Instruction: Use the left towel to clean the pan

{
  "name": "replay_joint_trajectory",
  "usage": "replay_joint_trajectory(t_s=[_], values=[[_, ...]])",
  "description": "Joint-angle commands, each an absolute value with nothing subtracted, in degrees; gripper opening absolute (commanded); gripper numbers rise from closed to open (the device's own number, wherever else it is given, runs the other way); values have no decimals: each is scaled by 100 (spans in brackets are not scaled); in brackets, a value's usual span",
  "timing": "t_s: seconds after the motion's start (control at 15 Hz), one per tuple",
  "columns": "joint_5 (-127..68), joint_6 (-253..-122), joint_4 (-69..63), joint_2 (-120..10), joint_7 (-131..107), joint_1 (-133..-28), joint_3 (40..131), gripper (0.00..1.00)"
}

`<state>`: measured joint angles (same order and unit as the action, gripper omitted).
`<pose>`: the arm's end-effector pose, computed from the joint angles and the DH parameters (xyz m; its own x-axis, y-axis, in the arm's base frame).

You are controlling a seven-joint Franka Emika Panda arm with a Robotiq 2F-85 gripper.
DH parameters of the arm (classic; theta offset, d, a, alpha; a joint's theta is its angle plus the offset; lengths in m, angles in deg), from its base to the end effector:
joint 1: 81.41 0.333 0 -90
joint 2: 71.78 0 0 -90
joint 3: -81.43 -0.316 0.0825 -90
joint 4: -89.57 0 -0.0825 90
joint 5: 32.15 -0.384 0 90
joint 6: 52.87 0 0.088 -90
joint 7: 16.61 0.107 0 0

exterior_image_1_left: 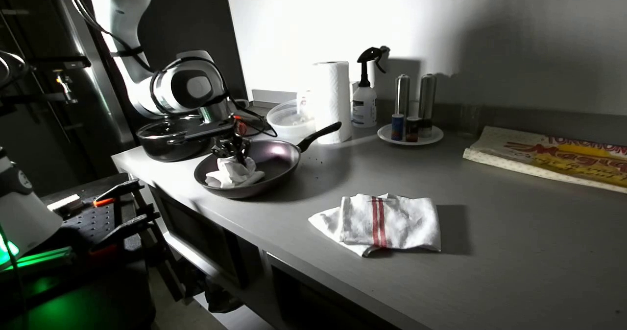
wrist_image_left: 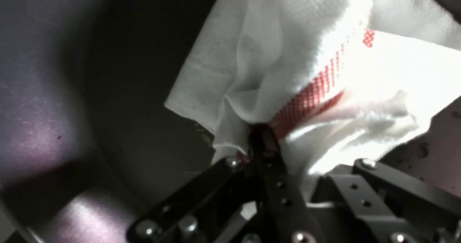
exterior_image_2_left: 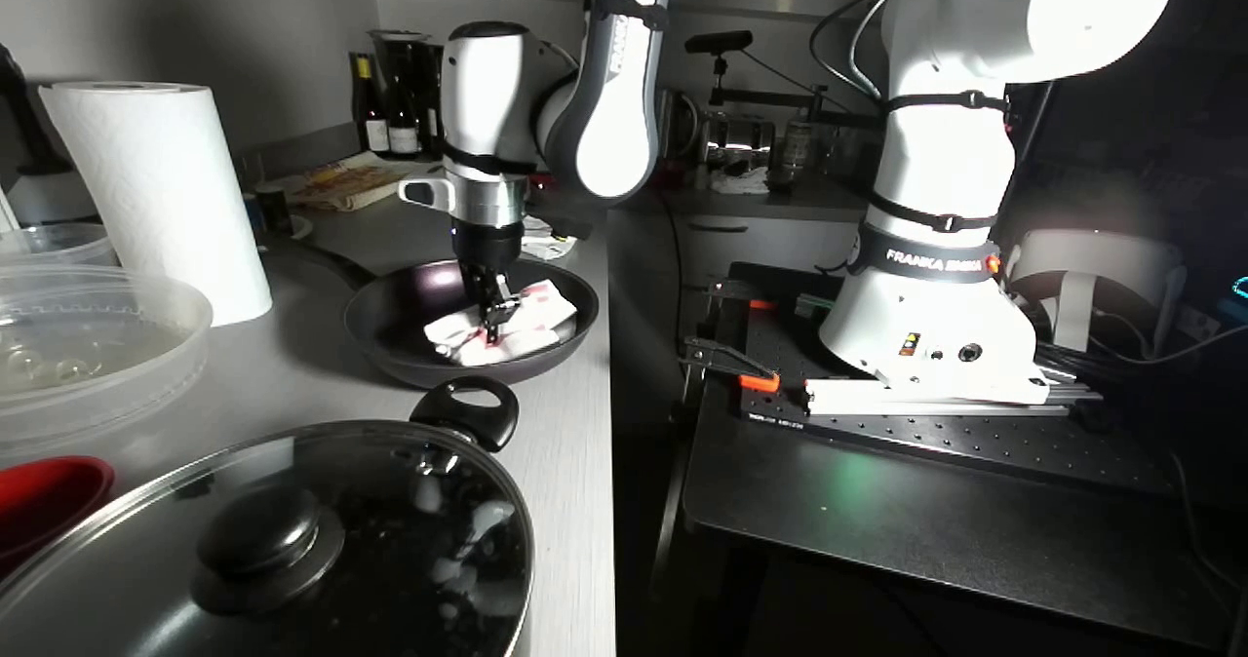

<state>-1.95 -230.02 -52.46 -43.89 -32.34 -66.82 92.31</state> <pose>0.4569 0.0619 0.1136 0.6267 0.7791 0.0159 0.7649 -0.6189 0.1787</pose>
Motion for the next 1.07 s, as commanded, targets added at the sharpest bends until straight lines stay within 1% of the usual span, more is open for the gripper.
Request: replay_joint_trajectory(t_s=[0.0, 0.27, 0.47, 0.73, 1.0], values=[[-504, -22986, -4775, -4016, -3271, -7268, 9116, 4], [-994, -22830, -4270, -3834, -3395, -8146, 8834, 4], [-1208, -22770, -3940, -3691, -3381, -8536, 8697, 4], [-1246, -22716, -3778, -3587, -3383, -8657, 8580, 4], [-1173, -22495, -3931, -3613, -3504, -8622, 8389, 4]])
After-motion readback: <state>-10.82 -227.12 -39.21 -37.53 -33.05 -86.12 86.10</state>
